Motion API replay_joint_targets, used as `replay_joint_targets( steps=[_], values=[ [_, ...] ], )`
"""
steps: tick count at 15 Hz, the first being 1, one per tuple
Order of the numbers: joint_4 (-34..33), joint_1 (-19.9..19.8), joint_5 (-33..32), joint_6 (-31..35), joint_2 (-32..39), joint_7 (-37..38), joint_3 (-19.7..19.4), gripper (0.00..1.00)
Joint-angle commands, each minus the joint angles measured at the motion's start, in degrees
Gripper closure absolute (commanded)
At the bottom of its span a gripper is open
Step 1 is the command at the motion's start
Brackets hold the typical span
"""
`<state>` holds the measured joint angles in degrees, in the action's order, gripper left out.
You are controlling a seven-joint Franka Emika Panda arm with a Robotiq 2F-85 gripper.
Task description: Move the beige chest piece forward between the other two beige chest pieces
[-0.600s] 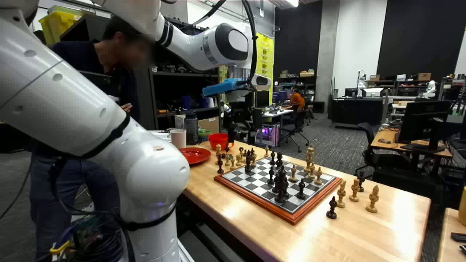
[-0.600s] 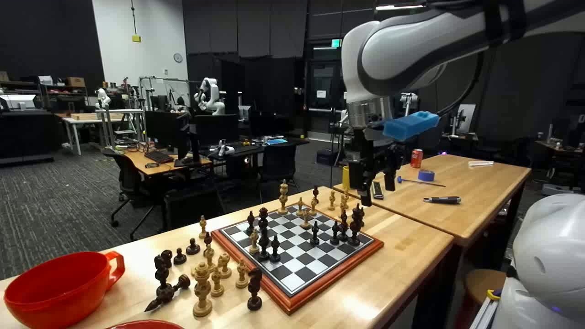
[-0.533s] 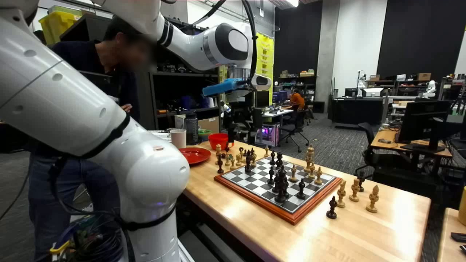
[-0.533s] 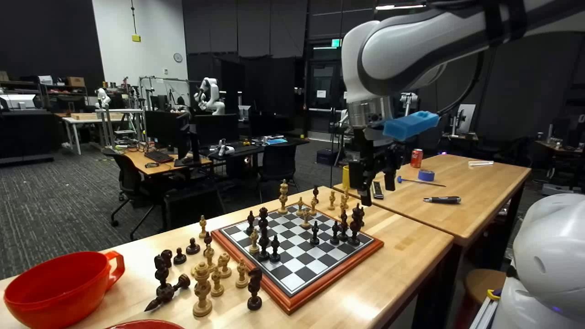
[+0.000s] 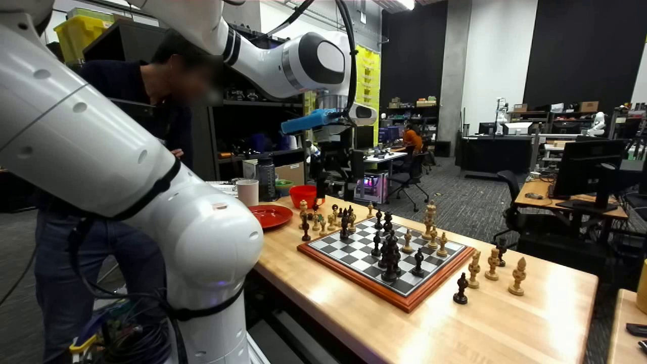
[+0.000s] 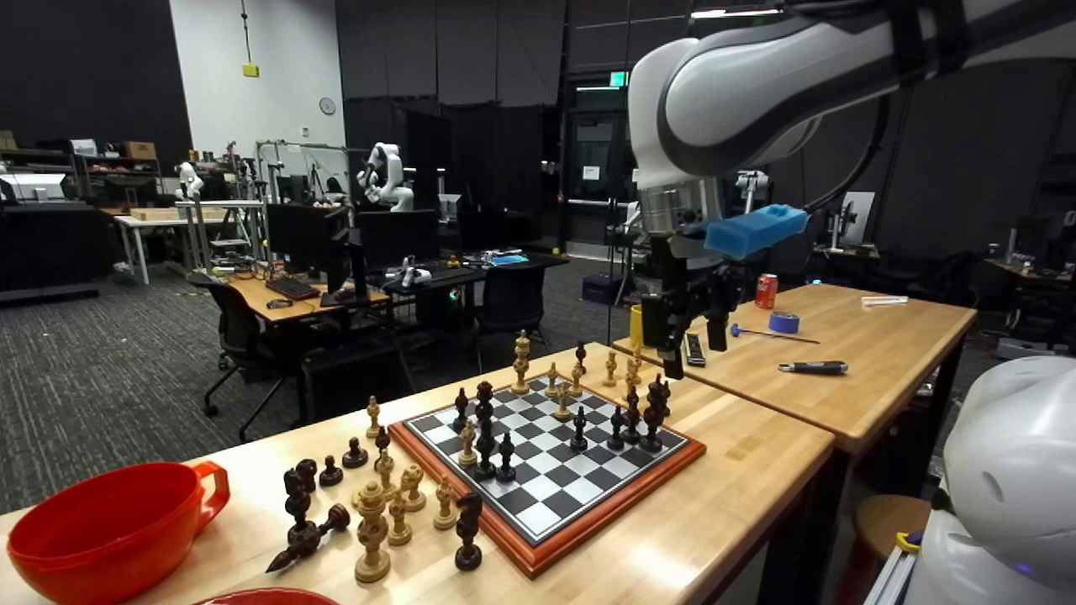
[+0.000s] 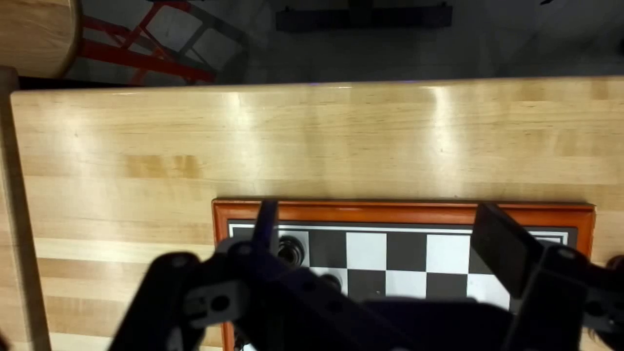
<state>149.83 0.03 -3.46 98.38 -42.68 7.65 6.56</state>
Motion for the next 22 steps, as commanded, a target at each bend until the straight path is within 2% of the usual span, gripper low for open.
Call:
replay_joint_targets(
  steps=[1,10,15,22],
  values=[
    [-0.1,0.6,-0.3,-0.1,0.1,0.3,-0.5,0.00],
    [-0.1,0.6,-0.3,-0.1,0.1,0.3,-0.5,0.00],
    [-3.7,0.2,-1.3,4.4,6.3,-0.9,-0.8,0.00],
    [-11.6,0.3,-0.9,11.9,18.8,-1.6,-1.5,0.00]
  ],
)
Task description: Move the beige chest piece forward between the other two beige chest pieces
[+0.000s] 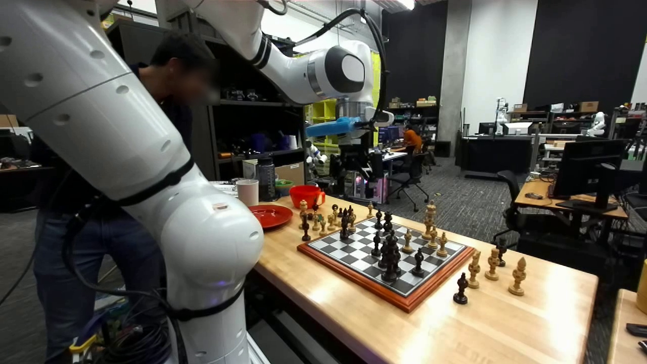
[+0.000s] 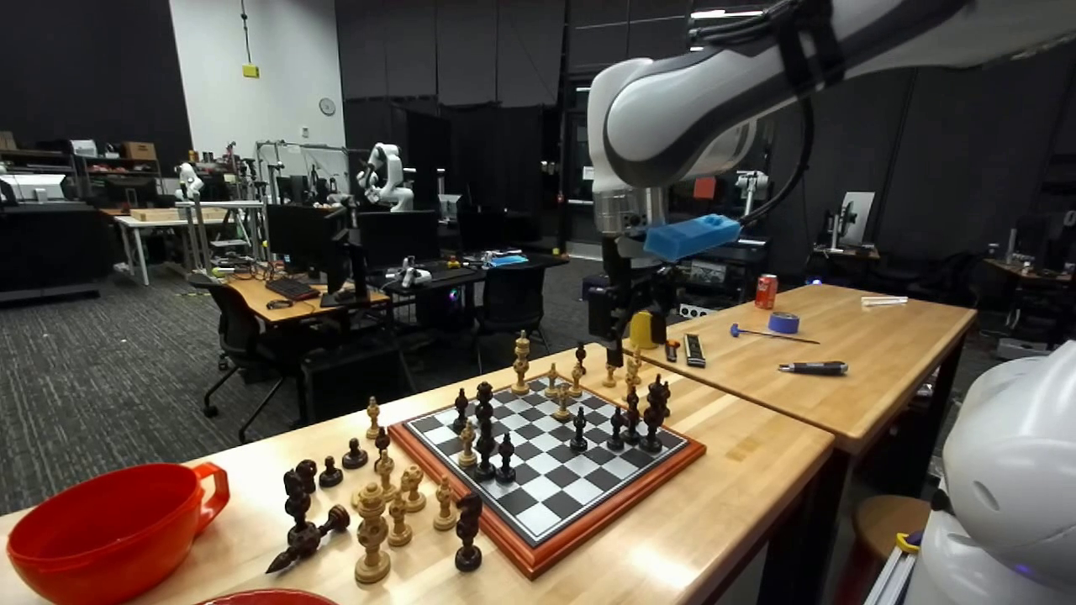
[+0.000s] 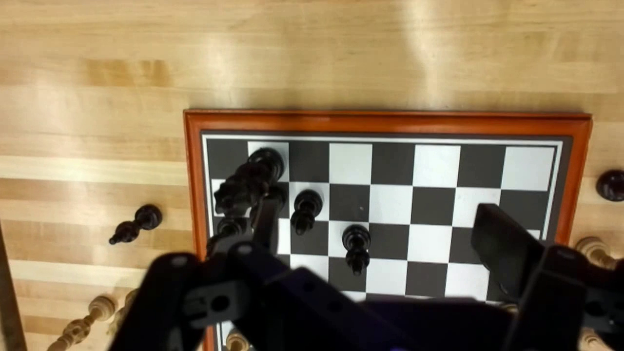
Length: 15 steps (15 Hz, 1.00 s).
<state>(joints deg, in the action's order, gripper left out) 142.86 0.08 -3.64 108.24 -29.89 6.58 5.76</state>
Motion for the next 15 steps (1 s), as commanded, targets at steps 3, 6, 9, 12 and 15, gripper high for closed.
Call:
replay_joint_targets(
  steps=[3,6,9,12,15],
  values=[
    [-8.9,0.3,-1.0,2.9,11.0,-0.7,-0.9,0.00],
    [-12.3,0.1,-1.2,3.5,15.0,-0.9,-1.3,0.00],
    [-14.8,-0.2,-1.9,5.9,18.6,-1.5,-2.2,0.00],
    [-14.1,0.2,-1.3,6.7,18.6,-1.4,-2.9,0.00],
    [-15.9,0.0,-1.5,7.1,20.8,-1.7,-3.5,0.00]
  ],
)
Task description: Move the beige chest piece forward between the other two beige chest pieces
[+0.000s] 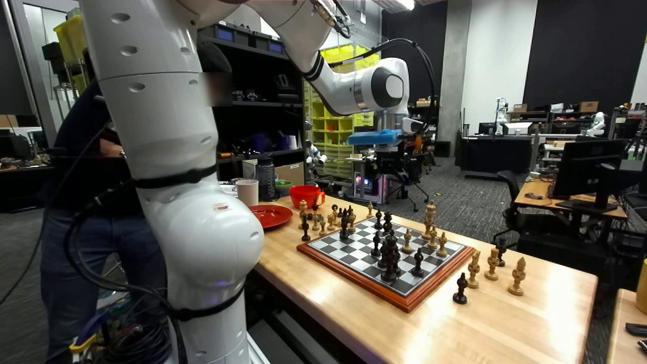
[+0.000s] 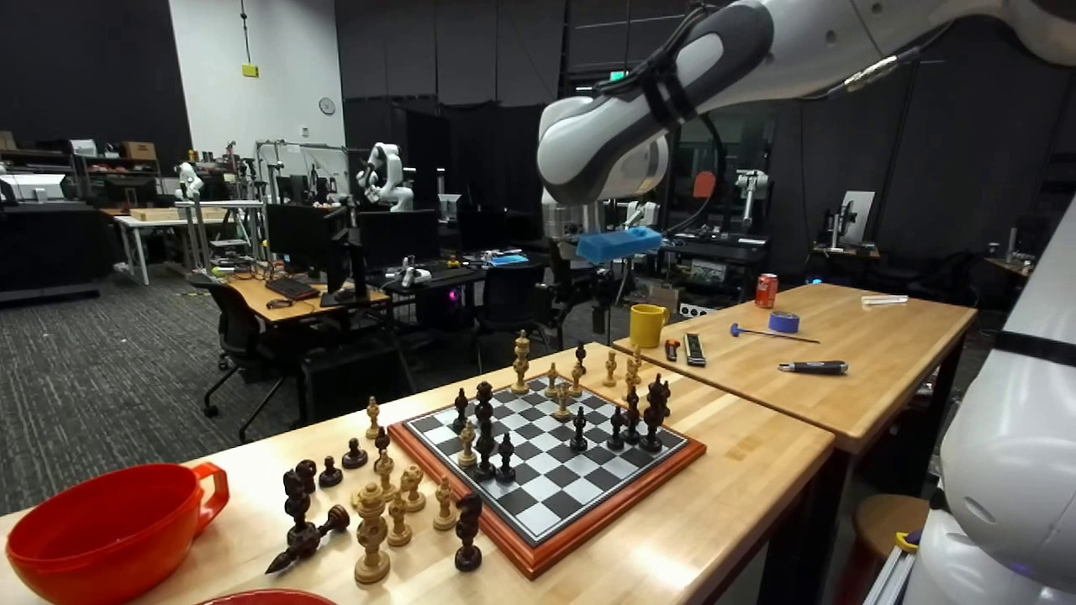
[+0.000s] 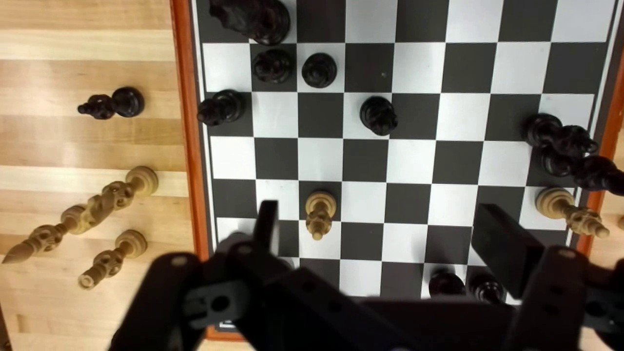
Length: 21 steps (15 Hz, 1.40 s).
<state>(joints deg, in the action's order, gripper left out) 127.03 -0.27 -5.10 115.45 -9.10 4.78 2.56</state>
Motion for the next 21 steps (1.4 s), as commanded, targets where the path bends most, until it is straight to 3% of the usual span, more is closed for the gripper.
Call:
replay_joint_targets(
  steps=[1,21],
  values=[
    [-0.3,0.3,0.0,-0.2,0.2,0.0,-0.3,0.00],
    [-17.1,-1.6,2.5,-1.0,18.8,-6.6,-3.9,0.00]
  ],
)
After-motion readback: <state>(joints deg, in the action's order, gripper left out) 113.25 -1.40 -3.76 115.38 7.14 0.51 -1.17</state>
